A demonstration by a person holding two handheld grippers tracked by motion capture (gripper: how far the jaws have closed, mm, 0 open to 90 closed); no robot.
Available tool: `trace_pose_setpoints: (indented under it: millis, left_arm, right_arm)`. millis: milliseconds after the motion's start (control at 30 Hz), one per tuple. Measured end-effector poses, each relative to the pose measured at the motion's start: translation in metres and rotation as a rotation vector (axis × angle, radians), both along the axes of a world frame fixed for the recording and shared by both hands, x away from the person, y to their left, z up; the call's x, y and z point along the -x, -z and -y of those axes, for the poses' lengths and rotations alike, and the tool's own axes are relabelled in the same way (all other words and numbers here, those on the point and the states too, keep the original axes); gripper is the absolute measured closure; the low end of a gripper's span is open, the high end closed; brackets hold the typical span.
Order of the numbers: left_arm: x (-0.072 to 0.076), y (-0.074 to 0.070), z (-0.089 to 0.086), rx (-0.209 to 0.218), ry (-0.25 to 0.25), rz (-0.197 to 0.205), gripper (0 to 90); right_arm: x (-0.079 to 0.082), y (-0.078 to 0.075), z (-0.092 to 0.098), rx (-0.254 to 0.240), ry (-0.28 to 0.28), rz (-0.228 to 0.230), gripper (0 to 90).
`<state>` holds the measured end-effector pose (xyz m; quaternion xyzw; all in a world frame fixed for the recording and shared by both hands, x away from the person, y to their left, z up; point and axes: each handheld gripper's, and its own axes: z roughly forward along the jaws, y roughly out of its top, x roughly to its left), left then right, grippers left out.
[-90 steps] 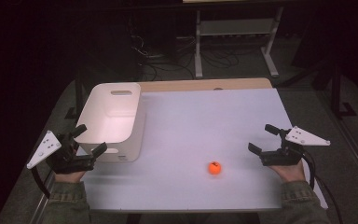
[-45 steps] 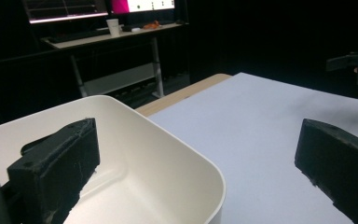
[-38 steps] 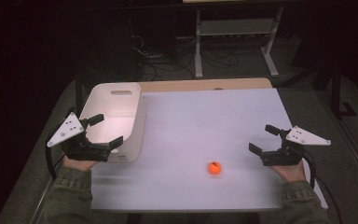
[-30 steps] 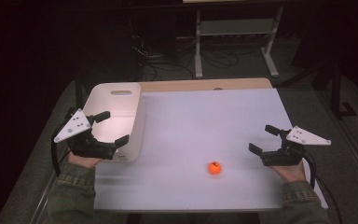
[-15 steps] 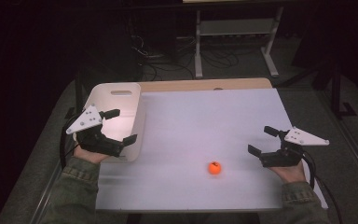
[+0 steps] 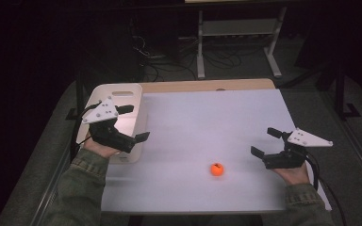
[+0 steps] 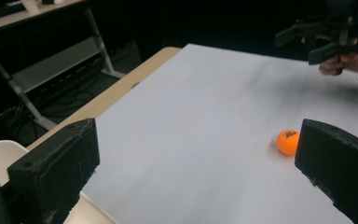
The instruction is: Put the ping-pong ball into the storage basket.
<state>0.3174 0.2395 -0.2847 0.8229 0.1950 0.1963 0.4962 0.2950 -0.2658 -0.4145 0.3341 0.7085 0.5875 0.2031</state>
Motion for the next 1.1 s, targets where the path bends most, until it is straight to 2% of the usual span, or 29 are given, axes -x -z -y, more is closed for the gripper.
trace_pose_setpoints:
  millis: [333, 433, 567, 667, 767, 833, 1100]
  left_arm:
    - [-0.008, 0.003, 0.015, -0.050, 0.027, -0.023, 0.0]
    - [-0.011, 0.002, 0.021, -0.050, 0.032, -0.042, 0.0]
    - [-0.013, 0.000, 0.030, -0.077, 0.056, -0.061, 0.0]
    - [-0.015, -0.001, 0.037, -0.082, 0.072, -0.060, 0.0]
    - [-0.016, 0.000, 0.043, -0.107, 0.081, -0.061, 0.0]
    - [-0.018, 0.001, 0.047, -0.134, 0.104, -0.070, 0.0]
    - [-0.023, 0.002, 0.060, -0.155, 0.132, -0.086, 0.0]
  right_arm:
    - [0.000, 0.000, 0.000, -0.002, -0.002, 0.003, 0.0]
    - [0.000, 0.000, 0.000, 0.000, -0.001, 0.004, 0.0]
    - [0.000, -0.001, 0.000, -0.003, 0.001, 0.003, 0.0]
    - [0.000, -0.001, 0.000, -0.002, 0.001, 0.004, 0.0]
    - [0.000, -0.001, 0.000, -0.002, -0.001, -0.001, 0.0]
    - [0.000, 0.000, 0.000, -0.003, -0.003, -0.004, 0.0]
    - [0.000, 0.000, -0.001, -0.001, -0.007, -0.005, 0.0]
